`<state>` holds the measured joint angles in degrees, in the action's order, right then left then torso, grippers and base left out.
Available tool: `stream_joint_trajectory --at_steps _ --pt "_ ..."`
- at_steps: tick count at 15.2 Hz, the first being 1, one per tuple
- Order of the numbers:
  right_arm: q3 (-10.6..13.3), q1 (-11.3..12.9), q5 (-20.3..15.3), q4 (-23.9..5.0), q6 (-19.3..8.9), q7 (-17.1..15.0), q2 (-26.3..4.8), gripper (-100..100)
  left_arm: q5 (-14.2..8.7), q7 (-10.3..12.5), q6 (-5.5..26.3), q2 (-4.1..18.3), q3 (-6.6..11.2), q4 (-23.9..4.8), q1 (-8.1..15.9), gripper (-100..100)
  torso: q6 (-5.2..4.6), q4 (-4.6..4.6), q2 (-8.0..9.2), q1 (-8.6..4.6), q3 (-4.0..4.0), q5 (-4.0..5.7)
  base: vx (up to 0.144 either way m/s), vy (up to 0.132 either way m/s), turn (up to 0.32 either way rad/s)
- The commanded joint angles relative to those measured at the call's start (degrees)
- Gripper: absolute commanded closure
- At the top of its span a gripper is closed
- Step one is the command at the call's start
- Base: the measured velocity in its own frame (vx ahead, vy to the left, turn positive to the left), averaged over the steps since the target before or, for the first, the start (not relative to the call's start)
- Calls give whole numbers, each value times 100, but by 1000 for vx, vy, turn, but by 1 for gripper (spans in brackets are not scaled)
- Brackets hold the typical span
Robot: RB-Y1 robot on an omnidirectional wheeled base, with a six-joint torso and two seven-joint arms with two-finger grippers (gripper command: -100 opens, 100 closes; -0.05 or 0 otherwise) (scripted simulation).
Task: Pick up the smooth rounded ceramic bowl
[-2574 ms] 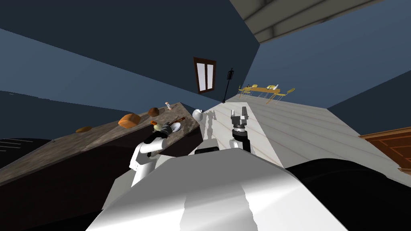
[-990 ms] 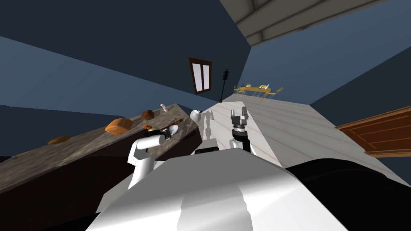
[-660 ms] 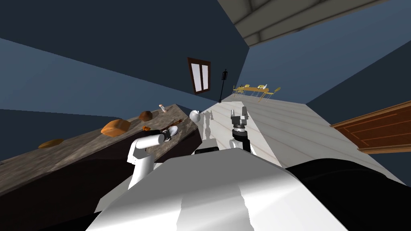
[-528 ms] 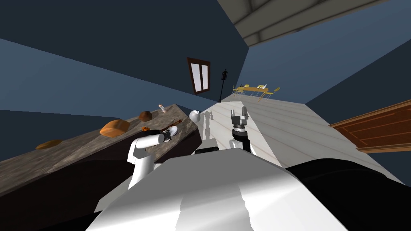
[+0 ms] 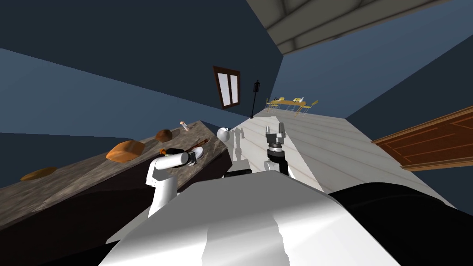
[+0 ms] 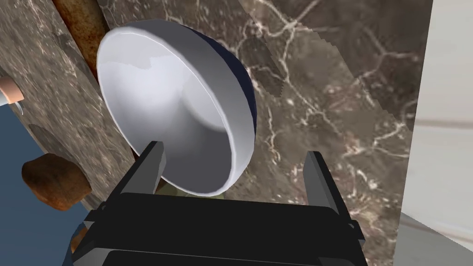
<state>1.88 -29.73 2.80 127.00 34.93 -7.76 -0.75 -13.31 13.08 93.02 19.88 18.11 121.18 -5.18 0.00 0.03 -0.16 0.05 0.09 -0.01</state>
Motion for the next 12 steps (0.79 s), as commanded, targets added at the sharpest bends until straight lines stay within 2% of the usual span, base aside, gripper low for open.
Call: stream_joint_trajectory --at_steps 1,2,5,6,7,8,12 --pt "0 0 0 0 0 0 0 0 -28 10 286 -4 30 -6 51 -100 0 0 0 0 0 0 29 9 -47" --pt "0 0 0 0 0 0 0 0 -28 10 306 -4 30 -6 51 -100 0 0 0 0 0 0 25 8 -37" --pt "0 0 0 0 0 0 0 0 -67 18 626 -7 71 -30 120 -100 0 0 1 0 -1 0 27 10 -47" --pt "0 0 0 0 0 0 0 0 -62 12 509 0 67 -20 96 -100 0 0 1 -1 0 0 16 5 -17" --pt "0 0 0 0 0 0 0 0 -26 -19 335 -20 38 -235 119 -100 1 -1 3 -2 -2 0 0 0 0" --pt "0 0 0 0 0 0 0 0 -26 -19 335 -20 38 -235 119 -100 0 -1 7 -2 -3 0 0 0 0" --pt "0 0 0 0 0 0 0 0 36 -63 25 -51 -10 -550 146 -100 0 -3 14 -4 -8 0 -3 1 0"
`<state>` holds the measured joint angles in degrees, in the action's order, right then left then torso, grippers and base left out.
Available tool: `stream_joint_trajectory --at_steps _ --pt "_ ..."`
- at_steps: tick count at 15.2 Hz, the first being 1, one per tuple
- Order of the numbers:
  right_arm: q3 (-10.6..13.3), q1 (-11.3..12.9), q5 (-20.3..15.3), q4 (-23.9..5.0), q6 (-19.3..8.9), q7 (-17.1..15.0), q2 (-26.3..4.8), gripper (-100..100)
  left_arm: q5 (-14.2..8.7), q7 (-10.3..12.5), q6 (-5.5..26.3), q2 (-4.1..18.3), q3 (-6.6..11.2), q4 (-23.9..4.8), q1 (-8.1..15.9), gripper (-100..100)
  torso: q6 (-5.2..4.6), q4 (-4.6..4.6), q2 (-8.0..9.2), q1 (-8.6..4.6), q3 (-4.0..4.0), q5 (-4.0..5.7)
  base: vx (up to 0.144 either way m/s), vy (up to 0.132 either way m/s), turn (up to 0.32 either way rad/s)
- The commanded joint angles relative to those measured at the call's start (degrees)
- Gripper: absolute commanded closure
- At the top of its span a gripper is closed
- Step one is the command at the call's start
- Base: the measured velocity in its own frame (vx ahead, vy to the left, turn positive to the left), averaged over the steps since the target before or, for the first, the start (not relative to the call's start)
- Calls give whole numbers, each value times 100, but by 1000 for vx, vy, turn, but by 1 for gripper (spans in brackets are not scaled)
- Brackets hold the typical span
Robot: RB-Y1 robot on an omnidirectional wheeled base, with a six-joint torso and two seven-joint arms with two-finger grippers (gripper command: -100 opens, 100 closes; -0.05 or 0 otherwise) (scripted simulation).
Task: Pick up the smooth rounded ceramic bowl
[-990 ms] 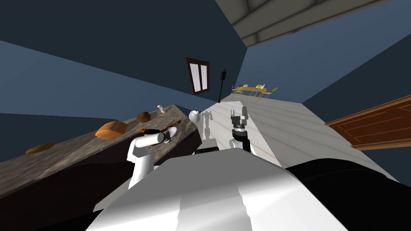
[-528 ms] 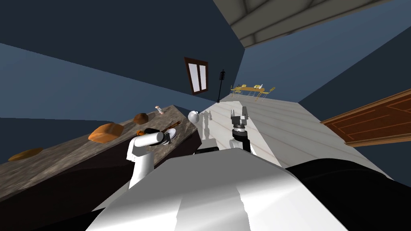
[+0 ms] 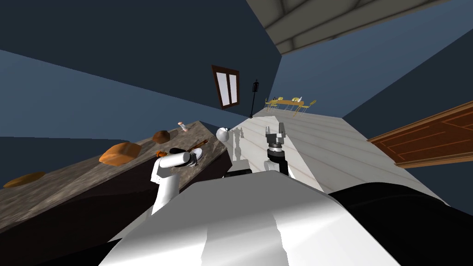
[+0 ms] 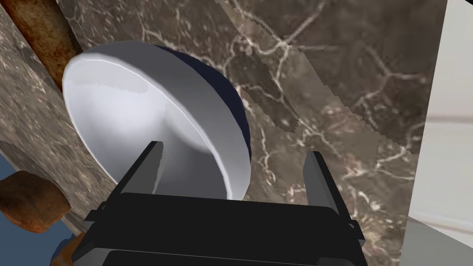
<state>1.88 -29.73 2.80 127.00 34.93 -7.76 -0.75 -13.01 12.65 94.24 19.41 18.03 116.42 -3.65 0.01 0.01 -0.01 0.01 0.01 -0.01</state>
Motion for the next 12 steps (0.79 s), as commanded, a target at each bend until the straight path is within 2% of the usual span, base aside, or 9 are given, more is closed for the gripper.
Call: stream_joint_trajectory --at_steps 1,2,6,7,11,12 --pt "0 0 0 0 0 0 0 0 0 0 0 0 0 0 0 -100 0 0 0 0 0 0 0 0 0" --pt "0 0 0 0 0 0 0 0 4 -4 -33 -1 -4 -24 3 100 0 0 0 0 0 1 0 0 0" --pt "0 0 0 0 0 0 0 0 2 -2 -30 -3 -3 -24 1 100 -1 0 -2 0 1 1 0 0 0" --pt "0 0 0 0 0 0 0 0 -35 9 109 16 31 136 -25 100 -1 -1 -2 -1 0 2 0 0 0" --pt "0 0 0 0 0 0 0 0 -97 54 419 47 79 451 -52 100 -1 -5 1 -6 -4 6 3 -1 0" --pt "0 0 0 0 0 0 0 0 -76 34 293 38 63 331 -43 100 -1 -6 2 -7 -4 6 0 0 0"
